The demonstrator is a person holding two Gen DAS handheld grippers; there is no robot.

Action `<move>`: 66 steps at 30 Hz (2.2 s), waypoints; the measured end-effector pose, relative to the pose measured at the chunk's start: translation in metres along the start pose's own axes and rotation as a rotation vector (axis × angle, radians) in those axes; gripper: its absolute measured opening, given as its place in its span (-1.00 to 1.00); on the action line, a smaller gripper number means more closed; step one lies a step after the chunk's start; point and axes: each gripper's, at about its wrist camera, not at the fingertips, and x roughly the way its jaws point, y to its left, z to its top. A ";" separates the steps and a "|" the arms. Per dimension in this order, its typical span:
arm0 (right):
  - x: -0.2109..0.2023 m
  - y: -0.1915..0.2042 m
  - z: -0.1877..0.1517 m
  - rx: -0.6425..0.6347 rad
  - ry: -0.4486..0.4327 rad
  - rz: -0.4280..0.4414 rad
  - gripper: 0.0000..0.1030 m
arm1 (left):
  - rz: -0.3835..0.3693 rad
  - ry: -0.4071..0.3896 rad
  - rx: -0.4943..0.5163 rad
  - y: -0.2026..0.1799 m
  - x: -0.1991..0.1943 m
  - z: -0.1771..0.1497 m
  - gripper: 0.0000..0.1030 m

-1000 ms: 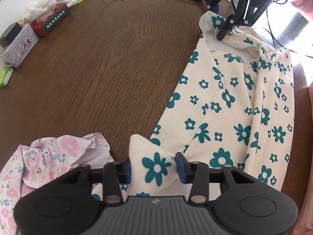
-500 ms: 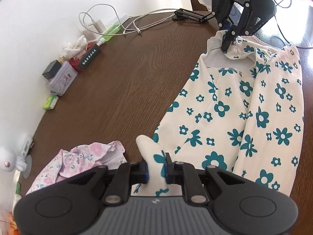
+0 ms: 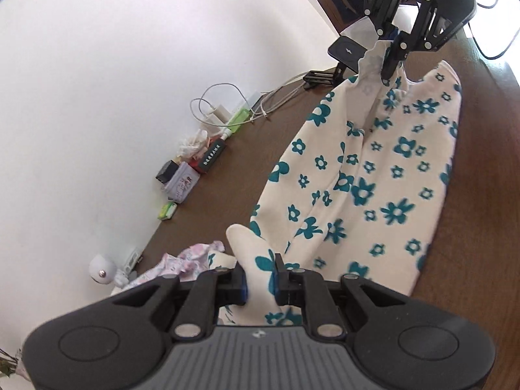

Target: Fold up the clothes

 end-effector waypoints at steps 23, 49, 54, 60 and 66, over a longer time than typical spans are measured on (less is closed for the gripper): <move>-0.044 0.053 -0.040 0.272 -0.132 0.073 -0.25 | -0.022 -0.040 -0.118 -0.033 -0.048 -0.025 0.02; -0.002 -0.002 -0.126 1.066 -0.159 0.066 -0.12 | -0.174 0.017 0.240 -0.070 -0.010 -0.009 -0.86; -0.035 -0.009 -0.128 1.178 -0.328 0.051 -0.01 | -0.181 -0.053 0.031 -0.040 -0.033 -0.009 0.05; -0.027 -0.015 -0.057 1.002 -0.336 0.140 0.39 | -0.119 -0.046 -0.331 0.020 -0.043 -0.018 0.42; 0.025 -0.027 0.054 0.898 -0.259 0.380 0.39 | -0.030 0.076 -0.643 0.081 -0.028 -0.033 0.44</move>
